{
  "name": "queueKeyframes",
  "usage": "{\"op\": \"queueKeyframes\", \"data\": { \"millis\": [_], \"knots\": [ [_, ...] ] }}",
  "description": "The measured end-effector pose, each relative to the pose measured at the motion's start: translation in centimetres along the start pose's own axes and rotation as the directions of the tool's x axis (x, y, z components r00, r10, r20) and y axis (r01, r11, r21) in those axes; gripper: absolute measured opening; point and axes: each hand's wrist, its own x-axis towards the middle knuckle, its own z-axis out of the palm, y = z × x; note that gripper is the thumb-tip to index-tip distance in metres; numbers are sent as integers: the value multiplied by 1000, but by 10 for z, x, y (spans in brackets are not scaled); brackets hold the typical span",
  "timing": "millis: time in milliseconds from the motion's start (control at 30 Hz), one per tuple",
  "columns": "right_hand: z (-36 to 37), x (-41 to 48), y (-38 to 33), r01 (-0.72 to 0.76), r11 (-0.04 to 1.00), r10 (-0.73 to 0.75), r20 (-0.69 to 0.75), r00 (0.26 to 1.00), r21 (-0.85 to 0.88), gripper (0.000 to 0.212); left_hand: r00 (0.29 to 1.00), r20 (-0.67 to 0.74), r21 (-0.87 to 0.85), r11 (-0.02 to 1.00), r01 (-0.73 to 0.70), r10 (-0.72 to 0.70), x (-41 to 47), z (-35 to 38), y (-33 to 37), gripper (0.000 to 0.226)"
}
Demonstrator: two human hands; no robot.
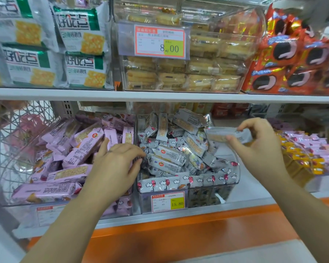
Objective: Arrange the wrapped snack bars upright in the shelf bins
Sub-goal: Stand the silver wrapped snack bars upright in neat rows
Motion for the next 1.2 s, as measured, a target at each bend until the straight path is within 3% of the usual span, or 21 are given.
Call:
{"op": "queueKeyframes", "data": {
  "millis": [167, 500, 700, 767, 833, 900, 1000, 1100, 1200],
  "knots": [
    [12, -11, 19, -34, 987, 58, 151, 987, -156, 23, 1000, 5, -3, 1000, 0, 0, 0, 0, 2, 16],
    [11, -15, 24, 78, 985, -36, 263, 964, -153, 4, 999, 34, 1, 1000, 20, -20, 1, -2, -1, 17],
    [6, -10, 0, 165, 976, -125, 255, 959, -142, 12, 1000, 17, 2, 1000, 20, -20, 0, -3, -2, 17],
    [15, -7, -20, 179, 982, -148, 358, 922, -55, 12, 1000, 11, 2, 1000, 21, -21, 0, -3, -3, 17],
    [34, -3, -34, 180, 984, -146, 522, 840, -15, 16, 1000, -2, -2, 1000, 20, -20, 0, -3, -3, 17],
    [58, 4, -44, 167, 986, -109, 650, 752, -27, 26, 999, -15, -15, 999, 29, -29, 0, -5, -5, 17],
    [90, 14, -51, 182, 977, -46, 727, 685, -109, 40, 999, -28, -26, 999, 34, -35, -1, -8, -9, 17],
    [114, 17, -51, 282, 926, 9, 763, 647, -250, 53, 998, -43, -40, 998, 39, -40, -2, -9, -11, 17],
    [123, 17, -46, 295, 909, 15, 730, 683, -294, 56, 998, -64, -48, 999, 25, -28, -2, -10, -12, 15]
  ]
}}
